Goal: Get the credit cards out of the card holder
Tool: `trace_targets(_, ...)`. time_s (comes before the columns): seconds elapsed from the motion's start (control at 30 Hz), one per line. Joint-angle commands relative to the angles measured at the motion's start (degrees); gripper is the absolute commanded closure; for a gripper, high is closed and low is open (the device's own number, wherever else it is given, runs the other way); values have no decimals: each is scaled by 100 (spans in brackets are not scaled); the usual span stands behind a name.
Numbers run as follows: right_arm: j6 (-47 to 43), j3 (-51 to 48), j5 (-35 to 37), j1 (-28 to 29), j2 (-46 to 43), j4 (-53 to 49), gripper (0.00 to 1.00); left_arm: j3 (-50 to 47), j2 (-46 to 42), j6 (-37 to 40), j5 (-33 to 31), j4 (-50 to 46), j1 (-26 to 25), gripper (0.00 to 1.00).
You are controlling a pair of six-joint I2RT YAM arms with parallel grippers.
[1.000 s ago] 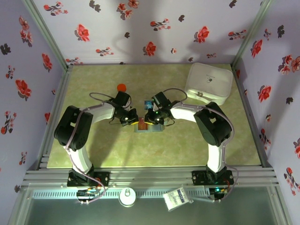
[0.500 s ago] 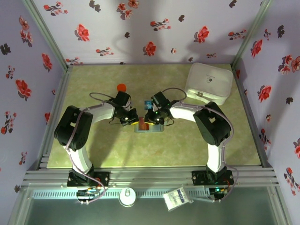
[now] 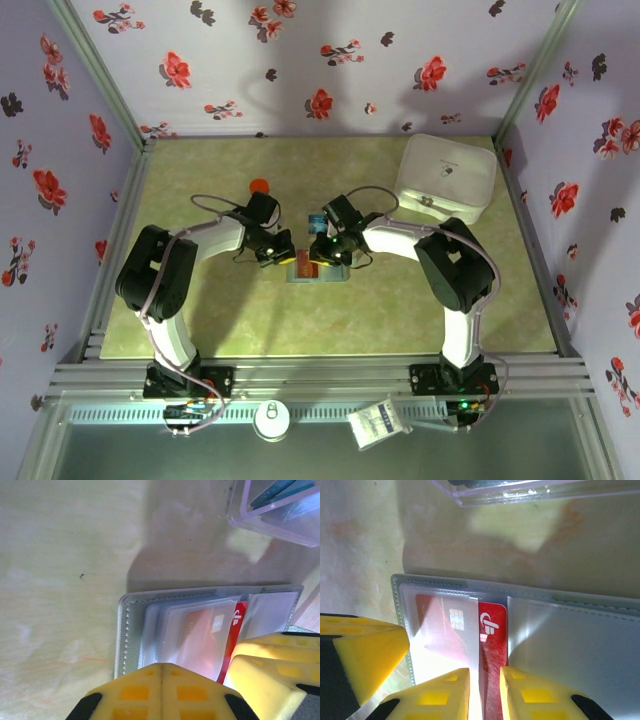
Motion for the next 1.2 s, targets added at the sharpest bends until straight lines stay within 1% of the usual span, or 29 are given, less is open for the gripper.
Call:
trace_targets(0.0, -100, -5, 181, 11, -265, -160, 75, 250, -201, 132, -57, -290, -107, 98)
trace_targets(0.17, -107, -35, 167, -18, -242, -147, 75, 349, -36, 156, -59, -328, -222, 98)
trace_targets(0.3, -100, -44, 89, -44, -165, -108, 74, 328, 103, 200, -66, -379, -232, 100)
trace_targets(0.6, -84, 0, -85, -62, 96, -29, 74, 246, 84, 246, -206, -480, -241, 100)
trace_targets(0.87, -66, 17, -198, -70, 259, 81, 74, 290, 303, 311, -190, -576, -238, 100)
trace_targets(1.17, 94, -53, -362, -96, 74, 355, 79, 238, 525, 384, -240, -615, -249, 100)
